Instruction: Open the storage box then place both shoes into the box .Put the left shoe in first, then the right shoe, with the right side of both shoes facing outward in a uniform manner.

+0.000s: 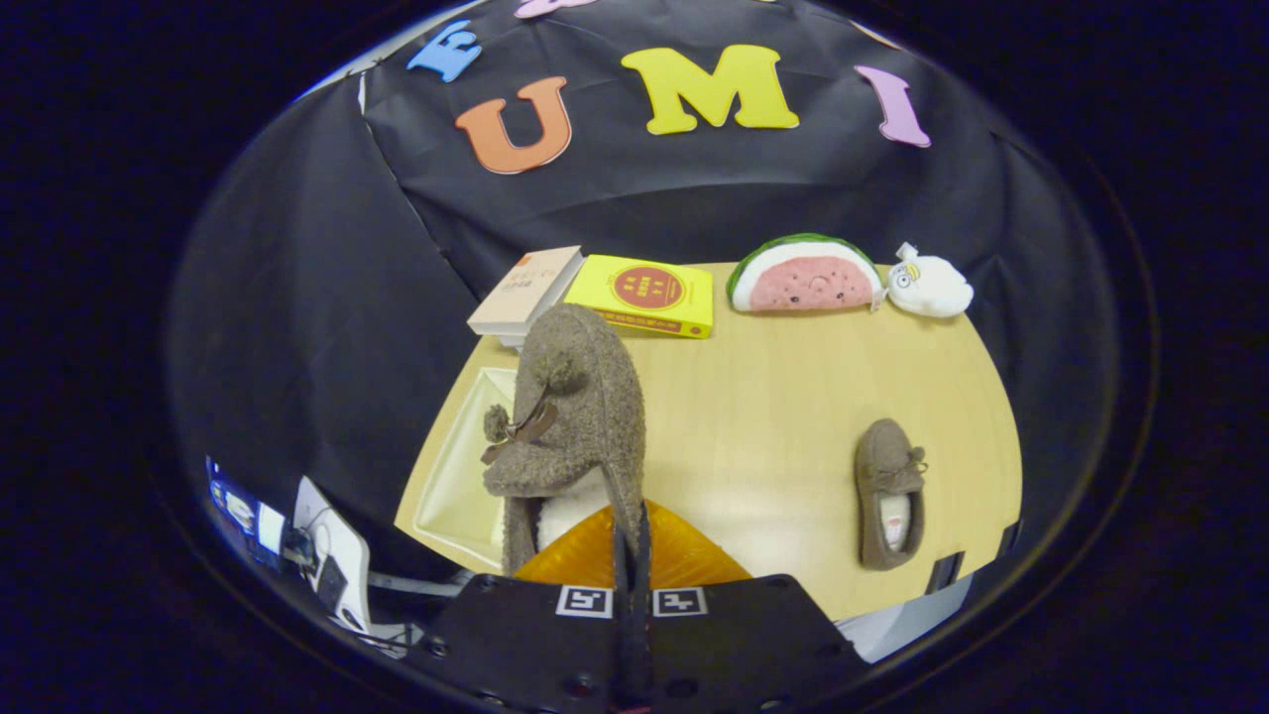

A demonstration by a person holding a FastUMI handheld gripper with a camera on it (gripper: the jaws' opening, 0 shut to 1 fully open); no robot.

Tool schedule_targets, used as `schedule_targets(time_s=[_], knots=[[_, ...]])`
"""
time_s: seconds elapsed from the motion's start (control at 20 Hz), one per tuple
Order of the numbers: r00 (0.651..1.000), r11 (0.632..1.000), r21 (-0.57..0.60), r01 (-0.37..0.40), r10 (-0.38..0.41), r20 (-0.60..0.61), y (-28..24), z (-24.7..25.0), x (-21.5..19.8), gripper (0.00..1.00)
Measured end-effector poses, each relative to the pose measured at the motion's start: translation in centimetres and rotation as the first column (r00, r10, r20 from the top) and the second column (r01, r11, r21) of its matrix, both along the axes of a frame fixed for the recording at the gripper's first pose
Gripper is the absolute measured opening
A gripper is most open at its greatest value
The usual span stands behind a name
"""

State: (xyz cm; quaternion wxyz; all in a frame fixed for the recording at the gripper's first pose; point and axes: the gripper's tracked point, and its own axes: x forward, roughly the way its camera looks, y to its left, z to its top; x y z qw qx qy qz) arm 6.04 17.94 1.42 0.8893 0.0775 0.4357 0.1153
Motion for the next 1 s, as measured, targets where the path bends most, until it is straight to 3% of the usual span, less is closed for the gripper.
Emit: schedule_targets(time_s=[0.4,0.65,1.0], knots=[[0.998,0.994,0.100,0.046,-0.041,-0.056,11.7,-7.2,1.8,0.00],[0.986,0.990,0.053,0.133,-0.127,-0.110,13.6,-14.2,3.2,0.00],[0.974,0.996,-0.016,0.093,-0.094,-0.207,15.6,-18.9,3.5,0.01]])
